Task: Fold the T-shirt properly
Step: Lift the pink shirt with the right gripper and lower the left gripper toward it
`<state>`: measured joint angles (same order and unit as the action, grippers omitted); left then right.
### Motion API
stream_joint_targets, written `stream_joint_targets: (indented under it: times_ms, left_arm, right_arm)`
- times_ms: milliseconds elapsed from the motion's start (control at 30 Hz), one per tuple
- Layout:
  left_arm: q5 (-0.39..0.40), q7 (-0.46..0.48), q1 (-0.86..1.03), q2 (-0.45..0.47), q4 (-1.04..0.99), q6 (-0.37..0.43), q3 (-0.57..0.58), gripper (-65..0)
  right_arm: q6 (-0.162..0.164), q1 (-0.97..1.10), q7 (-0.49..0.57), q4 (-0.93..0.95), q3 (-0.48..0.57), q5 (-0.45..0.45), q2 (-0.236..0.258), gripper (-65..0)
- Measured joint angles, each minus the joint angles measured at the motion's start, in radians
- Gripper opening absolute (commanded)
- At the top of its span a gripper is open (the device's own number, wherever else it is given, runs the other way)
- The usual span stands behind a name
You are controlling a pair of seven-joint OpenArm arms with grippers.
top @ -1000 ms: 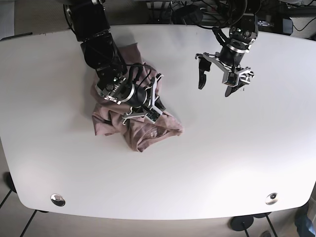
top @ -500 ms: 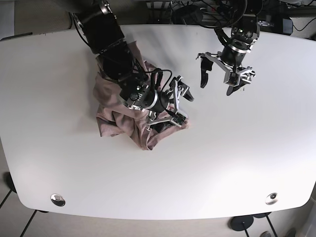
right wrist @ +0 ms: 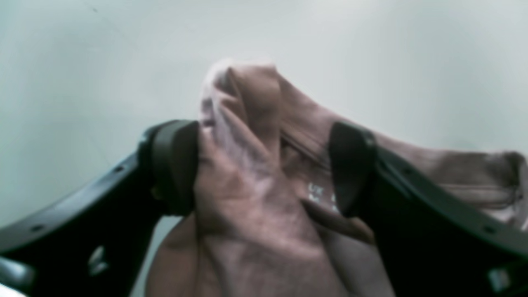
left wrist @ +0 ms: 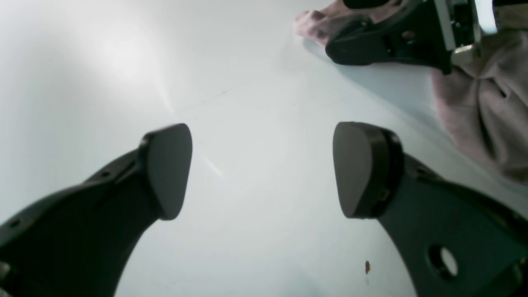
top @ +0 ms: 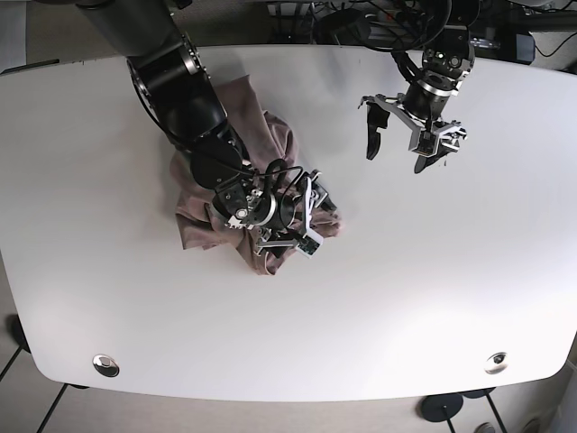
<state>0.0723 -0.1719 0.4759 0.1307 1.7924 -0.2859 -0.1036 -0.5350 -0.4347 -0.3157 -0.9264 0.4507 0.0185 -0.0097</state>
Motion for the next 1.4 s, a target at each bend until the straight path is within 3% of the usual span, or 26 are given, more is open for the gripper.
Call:
stream_joint_targets:
  times_ms: [167,267,300,333,400,533,733,967,1233,1300,1400]
  left_arm:
    - [0.0,0.0,-0.002,0.0,0.0,0.0,0.0,-15.1]
    - [0.0,0.001,-0.005,0.001,0.0,0.0,0.0,-15.1]
    - [0.0,0.001,-0.005,0.001,0.0,0.0,0.0,-15.1]
    - [0.0,0.0,-0.005,0.001,0.0,0.0,0.0,-15.1]
    - [0.0,0.0,-0.005,0.0,0.0,0.0,0.0,-15.1]
    - [0.0,0.0,-0.005,0.001,0.0,0.0,-0.001,-15.1]
    - [0.001,0.0,-0.001,0.0,0.001,0.0,0.0,-15.1]
    - [0.004,0.001,0.0,-0.005,0.029,0.0,0.005,-15.1]
    - [0.005,0.001,0.006,-0.005,0.063,-0.005,-0.013,-15.1]
    - [0.004,0.0,0.003,-0.005,0.063,-0.003,-0.065,-15.1]
    - [0.003,-0.001,-0.024,-0.005,0.063,0.001,-0.122,-14.9]
  right_arm:
    - [0.0,0.013,0.036,0.0,-0.001,0.001,0.017,-27.4]
    - [-0.006,0.024,0.071,-0.002,-0.002,0.073,0.019,-29.2]
    - [-0.006,0.033,0.09,-0.004,-0.004,0.094,0.015,-35.2]
    - [-0.006,0.04,0.104,-0.005,-0.005,0.117,0.005,-46.5]
    - [-0.007,0.043,0.099,-0.005,-0.004,0.14,-0.01,-63.1]
    - [0.0,0.056,0.075,-0.041,-0.004,0.148,-0.014,-63.4]
    - [-0.014,0.085,-0.149,-0.379,-0.004,0.177,-0.002,-63.3]
    - [-0.016,-0.122,-0.4,-0.749,-0.005,0.162,-0.002,-63.3]
    - [-0.025,-0.332,-0.501,-0.956,-0.08,0.16,-0.01,-63.1]
    - [-0.026,-0.386,-0.507,-0.975,-0.113,0.158,-0.048,-63.1]
    - [-0.062,-0.467,-0.508,-0.977,-0.175,0.16,-0.096,-63.1]
